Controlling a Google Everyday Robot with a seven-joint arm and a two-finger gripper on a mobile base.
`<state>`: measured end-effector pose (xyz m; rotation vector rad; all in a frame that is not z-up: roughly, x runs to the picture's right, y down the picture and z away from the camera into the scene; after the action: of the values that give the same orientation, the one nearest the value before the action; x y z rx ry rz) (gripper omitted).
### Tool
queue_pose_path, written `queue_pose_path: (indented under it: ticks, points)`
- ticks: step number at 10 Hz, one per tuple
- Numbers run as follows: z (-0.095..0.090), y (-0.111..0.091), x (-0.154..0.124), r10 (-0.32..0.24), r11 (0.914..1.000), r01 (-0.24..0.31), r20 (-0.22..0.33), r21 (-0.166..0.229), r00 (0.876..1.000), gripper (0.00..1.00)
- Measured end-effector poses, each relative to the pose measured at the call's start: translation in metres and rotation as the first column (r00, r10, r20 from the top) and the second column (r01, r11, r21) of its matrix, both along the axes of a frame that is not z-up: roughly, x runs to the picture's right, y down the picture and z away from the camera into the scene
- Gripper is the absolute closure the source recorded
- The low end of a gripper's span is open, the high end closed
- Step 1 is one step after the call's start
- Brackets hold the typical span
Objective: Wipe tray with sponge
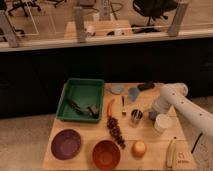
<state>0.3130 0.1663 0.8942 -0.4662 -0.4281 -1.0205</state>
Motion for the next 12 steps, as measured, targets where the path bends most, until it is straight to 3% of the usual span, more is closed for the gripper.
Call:
queue_pose_path:
  ticks: [5, 7, 9, 12]
  points:
    - [-0.001, 0.0, -0.002, 0.007, 1.0, -0.007, -0.002, 0.001, 1.0, 0.96]
    - [-0.003, -0.003, -0.005, 0.01, 0.9999, -0.01, 0.002, 0.008, 1.0, 1.0]
    - [-0.017, -0.023, -0.011, 0.016, 0.9987, -0.017, 0.012, 0.049, 1.0, 1.0]
    - [-0.062, -0.077, -0.027, 0.02, 0.992, -0.025, 0.04, 0.124, 0.999, 1.0]
